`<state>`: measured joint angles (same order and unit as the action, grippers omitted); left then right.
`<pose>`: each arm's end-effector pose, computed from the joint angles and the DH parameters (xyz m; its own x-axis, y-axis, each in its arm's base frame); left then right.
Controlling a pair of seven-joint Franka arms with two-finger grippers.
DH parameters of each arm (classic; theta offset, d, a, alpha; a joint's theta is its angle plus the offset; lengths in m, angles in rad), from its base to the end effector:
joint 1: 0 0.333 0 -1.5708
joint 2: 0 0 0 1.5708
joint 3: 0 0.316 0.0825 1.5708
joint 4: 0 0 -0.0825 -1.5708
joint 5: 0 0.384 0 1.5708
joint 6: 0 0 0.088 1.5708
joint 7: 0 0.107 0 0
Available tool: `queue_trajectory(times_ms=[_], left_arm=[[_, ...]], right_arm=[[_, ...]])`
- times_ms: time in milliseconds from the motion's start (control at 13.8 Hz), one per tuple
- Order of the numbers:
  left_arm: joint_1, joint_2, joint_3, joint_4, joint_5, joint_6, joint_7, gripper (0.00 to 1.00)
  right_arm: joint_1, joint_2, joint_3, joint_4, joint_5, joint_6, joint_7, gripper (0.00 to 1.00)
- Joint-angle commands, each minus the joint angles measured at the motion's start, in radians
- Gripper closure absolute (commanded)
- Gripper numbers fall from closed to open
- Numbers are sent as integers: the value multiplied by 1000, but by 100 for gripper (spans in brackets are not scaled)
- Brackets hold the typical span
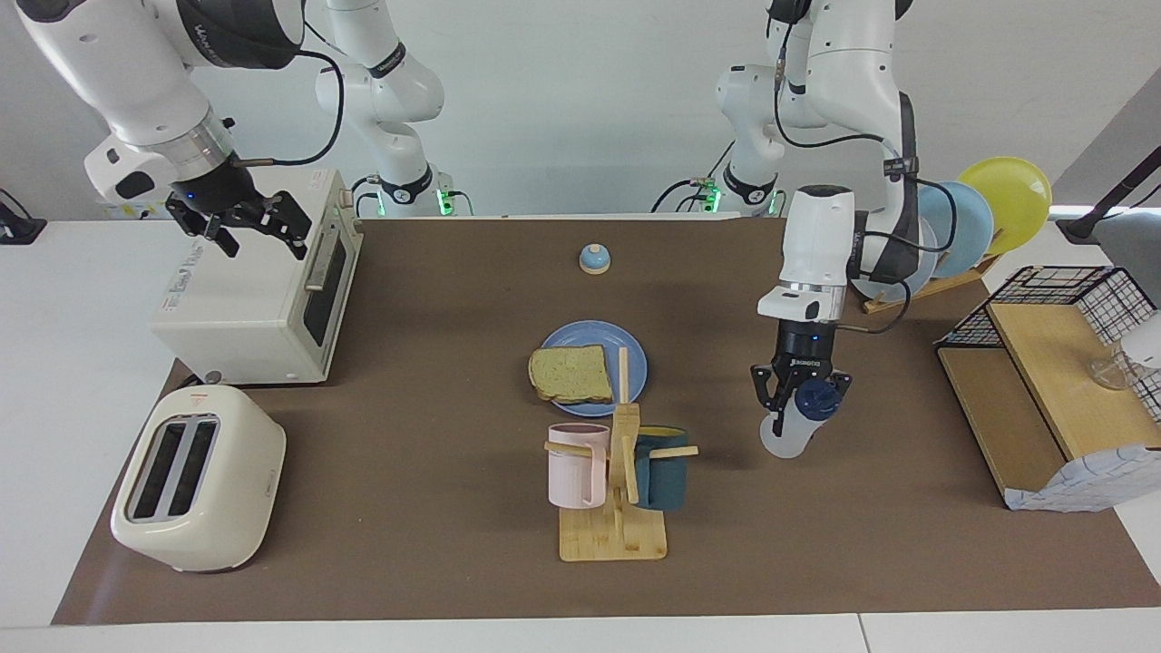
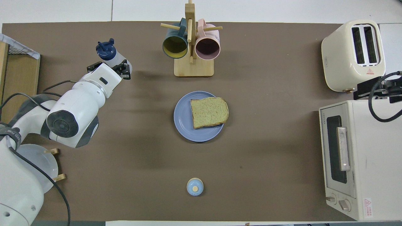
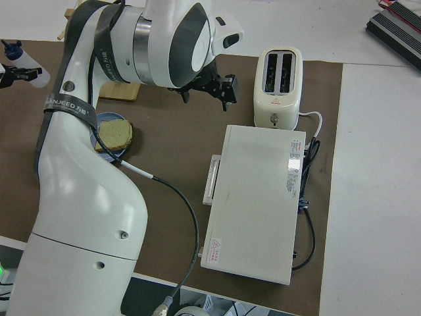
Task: Put bread on plate and add seasoning
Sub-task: 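Set the bottle down and open the left gripper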
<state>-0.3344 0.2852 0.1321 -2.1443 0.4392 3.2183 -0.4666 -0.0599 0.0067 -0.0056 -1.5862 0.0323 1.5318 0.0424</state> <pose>0.5907 -0.1670 0.3572 0.6938 -0.1437 0.7057 -0.2088 -0.9779 0.0061 0.5507 -0.0325 0.6103 0.9924 -0.1063 -0.0624 -0.1083 -0.9937 -0.0296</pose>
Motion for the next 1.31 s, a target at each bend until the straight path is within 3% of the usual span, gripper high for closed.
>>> queue_trajectory(times_ms=[0, 290, 653, 1088, 1161, 1234], left_arm=[[-3, 87, 7, 55, 9, 89, -1, 100], [-52, 189, 84, 57, 12, 277, 2, 100], [-288, 247, 334, 58, 12, 282, 2, 100], [-284, 250, 340, 57, 30, 284, 3, 100], [-284, 249, 340, 55, 32, 284, 2, 95], [-281, 247, 340, 52, 32, 284, 3, 76]], right_arm=[[-12, -24, 7, -28, -5, 7, -24, 0], [-12, -24, 7, -26, -5, 7, -24, 0], [-12, -24, 7, -26, -5, 7, -24, 0], [-3, -24, 9, -23, -15, 24, -22, 0], [-3, -24, 9, -23, -18, 27, -22, 0], [-3, -24, 10, -23, -18, 30, -22, 0]])
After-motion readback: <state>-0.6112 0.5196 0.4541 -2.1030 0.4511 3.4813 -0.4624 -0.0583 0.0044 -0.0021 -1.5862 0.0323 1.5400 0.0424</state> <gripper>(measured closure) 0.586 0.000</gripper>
